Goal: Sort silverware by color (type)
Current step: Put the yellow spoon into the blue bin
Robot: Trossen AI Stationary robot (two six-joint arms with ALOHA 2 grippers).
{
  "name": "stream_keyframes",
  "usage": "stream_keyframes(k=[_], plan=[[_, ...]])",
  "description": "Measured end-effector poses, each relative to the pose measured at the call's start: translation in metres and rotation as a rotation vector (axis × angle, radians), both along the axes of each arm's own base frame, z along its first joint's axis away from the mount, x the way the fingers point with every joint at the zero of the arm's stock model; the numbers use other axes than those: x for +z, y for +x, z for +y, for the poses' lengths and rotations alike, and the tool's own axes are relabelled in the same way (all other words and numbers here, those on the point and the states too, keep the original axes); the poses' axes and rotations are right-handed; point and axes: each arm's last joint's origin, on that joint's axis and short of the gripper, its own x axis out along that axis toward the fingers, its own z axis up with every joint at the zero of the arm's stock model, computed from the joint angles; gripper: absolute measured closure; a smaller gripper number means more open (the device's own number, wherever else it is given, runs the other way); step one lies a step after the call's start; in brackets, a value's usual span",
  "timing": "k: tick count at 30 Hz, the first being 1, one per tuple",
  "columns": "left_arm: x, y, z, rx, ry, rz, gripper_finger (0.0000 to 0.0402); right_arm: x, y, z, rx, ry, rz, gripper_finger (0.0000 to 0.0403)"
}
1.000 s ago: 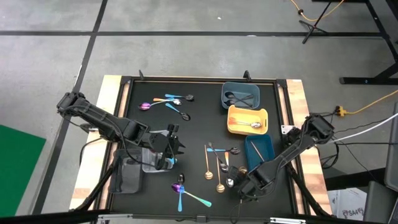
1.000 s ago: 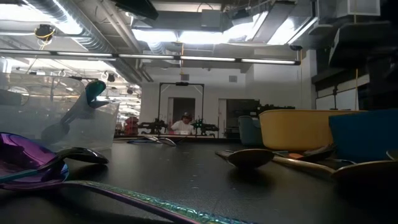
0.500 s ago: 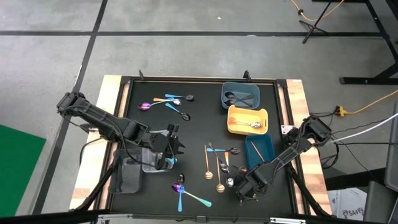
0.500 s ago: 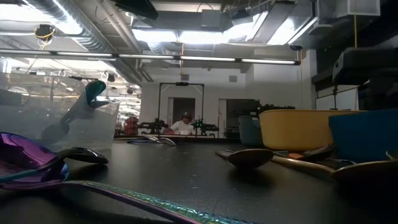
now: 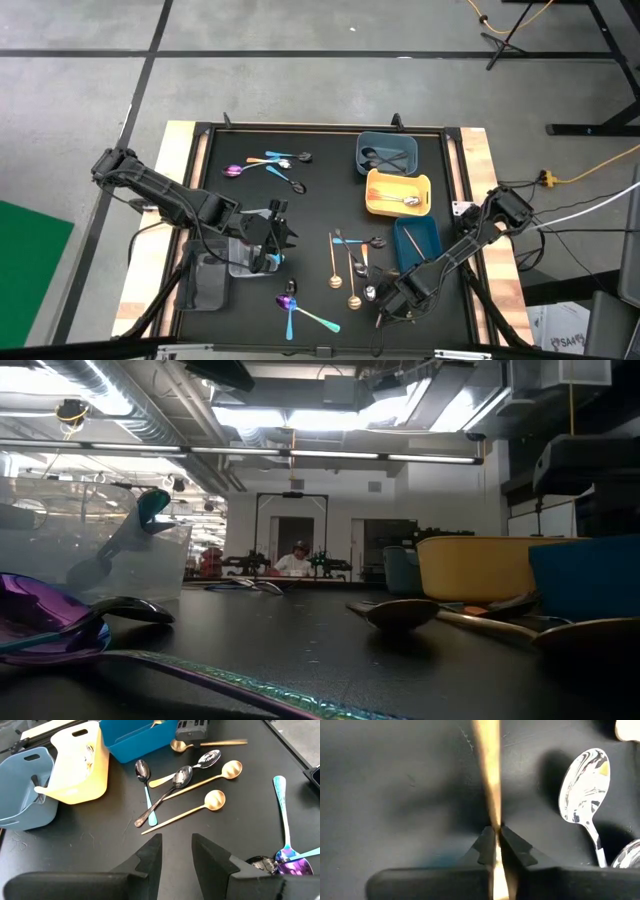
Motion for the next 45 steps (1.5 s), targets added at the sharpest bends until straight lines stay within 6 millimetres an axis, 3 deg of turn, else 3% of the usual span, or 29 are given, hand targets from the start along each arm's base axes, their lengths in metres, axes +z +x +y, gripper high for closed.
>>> stream_keyframes(k=[29,45], plan=[[0.000,0.000,0.000,0.000,0.000,0.000,0.0302,0.002,0.004,0.004,-0.026,0.037,-0.036,0.0402],[0.000,0.000,0.000,0.000,0.000,0.000,0.0302,0.066,0.023,0.017,-0.214,0.028,-0.094,0.0403]])
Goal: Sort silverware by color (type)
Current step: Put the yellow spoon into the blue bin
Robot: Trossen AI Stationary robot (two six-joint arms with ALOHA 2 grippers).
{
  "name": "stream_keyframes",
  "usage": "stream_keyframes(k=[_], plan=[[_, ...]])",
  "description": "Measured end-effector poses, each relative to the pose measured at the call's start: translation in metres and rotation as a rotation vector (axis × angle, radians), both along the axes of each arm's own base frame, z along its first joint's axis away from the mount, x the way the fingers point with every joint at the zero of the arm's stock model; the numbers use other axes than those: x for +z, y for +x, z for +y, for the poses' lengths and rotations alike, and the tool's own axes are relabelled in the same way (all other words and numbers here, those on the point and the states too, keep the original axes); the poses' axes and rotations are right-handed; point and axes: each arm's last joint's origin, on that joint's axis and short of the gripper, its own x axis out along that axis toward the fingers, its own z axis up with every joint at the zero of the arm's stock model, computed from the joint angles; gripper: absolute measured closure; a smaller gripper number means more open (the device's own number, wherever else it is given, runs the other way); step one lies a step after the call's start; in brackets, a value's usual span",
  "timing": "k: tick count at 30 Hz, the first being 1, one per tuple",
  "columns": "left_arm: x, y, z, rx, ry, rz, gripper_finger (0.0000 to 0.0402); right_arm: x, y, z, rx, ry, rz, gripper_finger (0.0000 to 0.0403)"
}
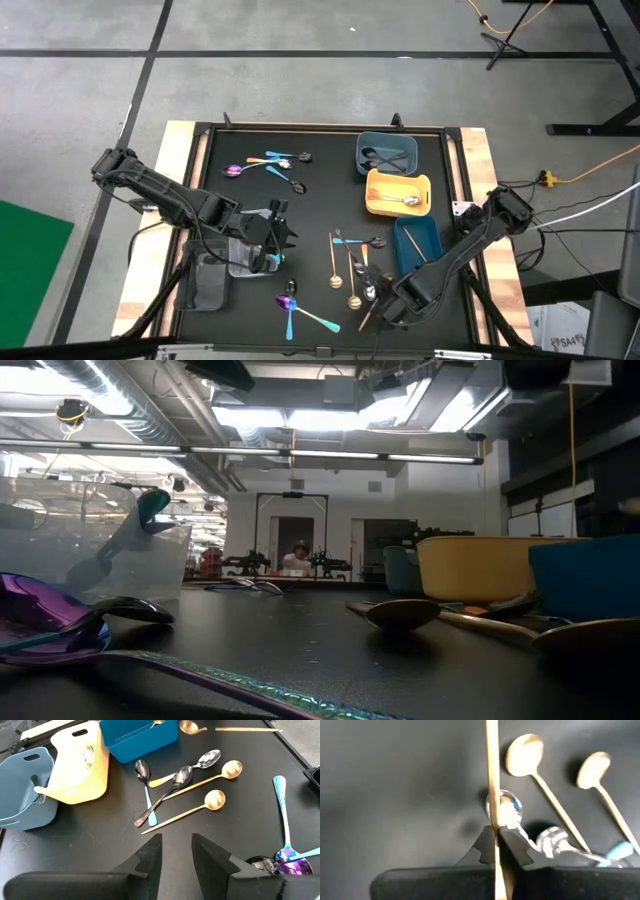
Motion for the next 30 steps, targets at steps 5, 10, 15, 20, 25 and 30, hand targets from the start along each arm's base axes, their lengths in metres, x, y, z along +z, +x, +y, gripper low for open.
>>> stream_keyframes(k=[5,10,15,20,25,30], plan=[[0.000,0.000,0.000,0.000,0.000,0.000,0.0302,0.021,-0.001,-0.003,-0.117,-0.060,0.005,0.0403],[0.000,0.000,0.000,0.000,0.000,0.000,0.0302,0.035,-0.007,-0.010,-0.227,-0.117,0.014,0.0403],[0.000,0.000,0.000,-0.001,0.000,0.000,0.0302,0.054,-0.020,-0.022,-0.320,-0.125,-0.016,0.0403],[0.000,0.000,0.000,0.000,0.000,0.000,0.0302,0.077,-0.039,-0.040,-0.423,-0.157,-0.033,0.0403],[0.000,0.000,0.000,0.000,0.000,0.000,0.0302,0.102,-0.063,-0.062,-0.589,-0.177,-0.066,0.0403],[0.000,0.000,0.000,-0.001,0.000,0.000,0.0302,0.127,-0.087,-0.085,-0.787,-0.102,-0.185,0.0403]])
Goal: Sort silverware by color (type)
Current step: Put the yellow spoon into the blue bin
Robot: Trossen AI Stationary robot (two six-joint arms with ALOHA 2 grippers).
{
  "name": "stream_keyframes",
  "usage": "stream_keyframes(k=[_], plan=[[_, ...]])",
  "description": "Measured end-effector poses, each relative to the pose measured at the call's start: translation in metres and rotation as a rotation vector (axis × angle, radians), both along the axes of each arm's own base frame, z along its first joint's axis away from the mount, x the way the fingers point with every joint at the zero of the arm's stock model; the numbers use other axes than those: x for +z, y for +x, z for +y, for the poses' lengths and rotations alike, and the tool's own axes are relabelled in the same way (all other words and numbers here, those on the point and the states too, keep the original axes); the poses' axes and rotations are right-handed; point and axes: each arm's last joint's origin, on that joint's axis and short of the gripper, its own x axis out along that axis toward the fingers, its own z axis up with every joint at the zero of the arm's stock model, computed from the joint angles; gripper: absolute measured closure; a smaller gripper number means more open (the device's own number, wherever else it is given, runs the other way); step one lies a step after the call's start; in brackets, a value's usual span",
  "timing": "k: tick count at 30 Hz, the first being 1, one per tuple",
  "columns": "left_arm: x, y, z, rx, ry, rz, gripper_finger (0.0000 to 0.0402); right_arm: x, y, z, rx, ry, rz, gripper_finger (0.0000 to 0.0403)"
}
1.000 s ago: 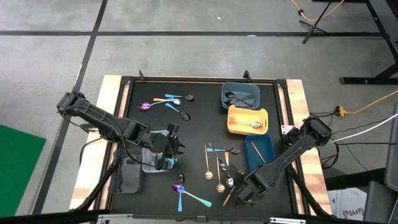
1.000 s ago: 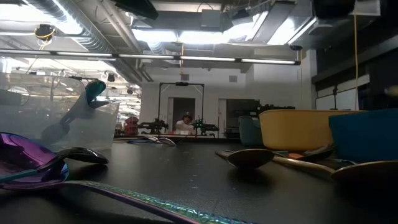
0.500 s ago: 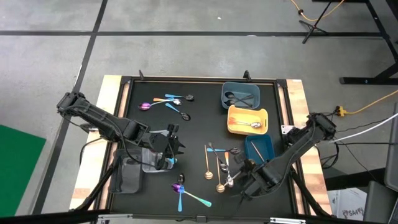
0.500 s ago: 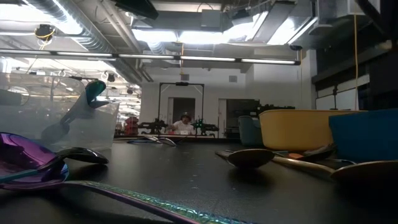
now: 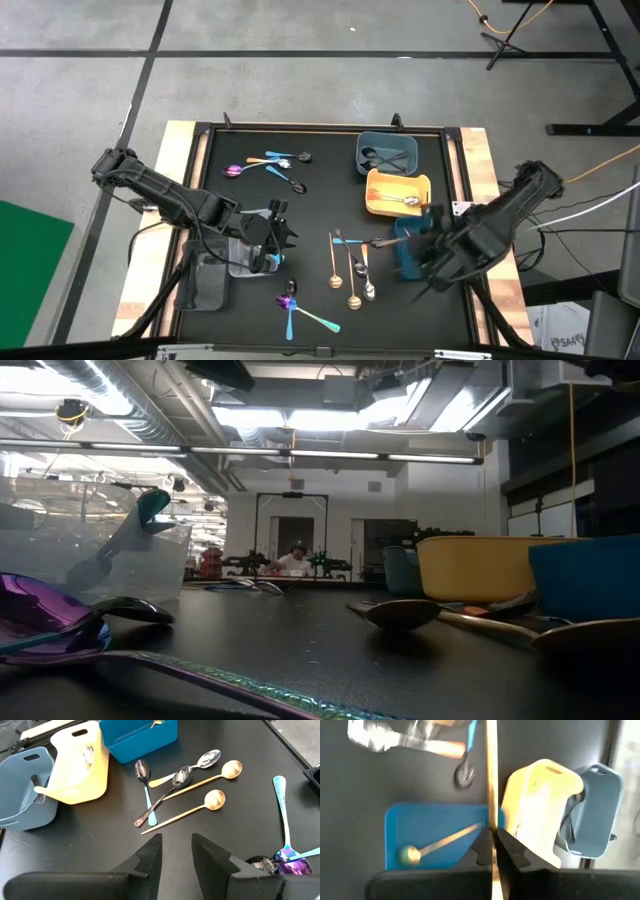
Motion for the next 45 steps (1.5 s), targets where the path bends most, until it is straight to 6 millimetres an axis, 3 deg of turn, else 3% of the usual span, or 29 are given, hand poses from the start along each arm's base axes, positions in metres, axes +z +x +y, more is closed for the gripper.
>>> stream_keyframes(k=[4,10,22,26,38,45], plan=[[0.000,0.000,0.000,0.000,0.000,0.000,0.0302,0.002,-0.023,-0.021,-0.168,0.069,-0.129,0.0403],[0.000,0.000,0.000,0.000,-0.001,0.000,0.0302,-0.026,-0.048,-0.043,-0.485,0.235,-0.267,0.0403],[0.000,0.000,-0.001,-0.012,-0.013,0.005,0.0302,-0.119,-0.045,-0.037,-0.682,0.491,-0.306,0.0403],[0.000,0.000,-0.001,-0.025,-0.024,0.008,0.0302,-0.141,-0.045,-0.036,-0.713,0.552,-0.312,0.0403],[0.000,0.000,-0.001,-0.025,-0.023,0.008,0.0302,-0.151,-0.049,-0.039,-0.728,0.514,-0.288,0.0403],[0.000,0.000,-0.001,-0.025,-0.023,0.008,0.0302,-0.157,-0.049,-0.035,-0.735,0.539,-0.156,0.0403]])
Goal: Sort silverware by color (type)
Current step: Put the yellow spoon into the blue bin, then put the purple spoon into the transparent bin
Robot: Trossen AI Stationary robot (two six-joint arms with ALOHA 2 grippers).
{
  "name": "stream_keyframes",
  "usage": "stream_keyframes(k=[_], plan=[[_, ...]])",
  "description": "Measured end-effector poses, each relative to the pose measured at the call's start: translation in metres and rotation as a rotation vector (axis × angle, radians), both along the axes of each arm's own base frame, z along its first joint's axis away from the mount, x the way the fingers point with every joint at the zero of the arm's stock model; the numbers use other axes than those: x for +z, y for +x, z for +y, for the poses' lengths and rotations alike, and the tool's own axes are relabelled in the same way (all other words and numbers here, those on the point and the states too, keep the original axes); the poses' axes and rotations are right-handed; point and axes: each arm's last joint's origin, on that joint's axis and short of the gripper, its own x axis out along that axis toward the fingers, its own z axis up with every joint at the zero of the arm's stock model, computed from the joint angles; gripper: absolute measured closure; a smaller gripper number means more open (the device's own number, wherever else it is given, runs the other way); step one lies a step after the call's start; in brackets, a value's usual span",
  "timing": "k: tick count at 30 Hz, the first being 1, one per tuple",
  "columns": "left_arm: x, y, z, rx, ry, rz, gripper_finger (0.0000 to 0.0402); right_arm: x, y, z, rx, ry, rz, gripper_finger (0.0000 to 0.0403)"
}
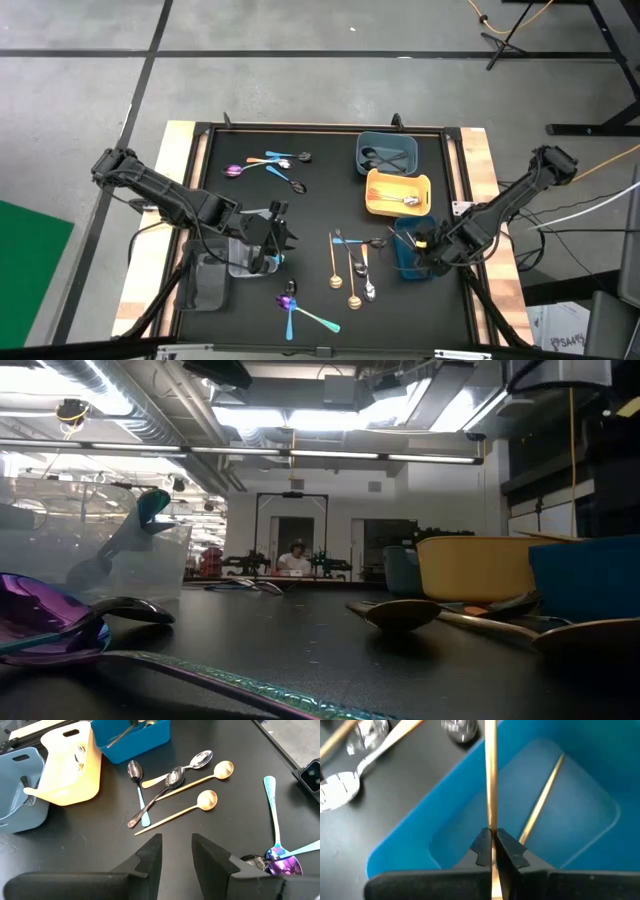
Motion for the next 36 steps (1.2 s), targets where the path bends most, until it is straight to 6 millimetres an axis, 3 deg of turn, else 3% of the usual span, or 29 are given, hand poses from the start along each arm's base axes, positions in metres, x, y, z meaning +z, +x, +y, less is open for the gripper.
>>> stream_keyframes(k=[18,30,36], plan=[[0.000,0.000,0.000,0.000,0.001,0.000,0.0302,-0.004,0.000,0.004,0.029,0.068,0.083,0.0401],[0.014,0.011,-0.004,0.036,-0.115,-0.175,0.0302,-0.004,0.000,0.004,0.029,0.067,0.083,0.0321],[0.022,0.014,-0.008,0.020,-0.173,-0.261,0.0302,-0.004,0.000,0.004,0.036,0.065,0.083,0.0314]])
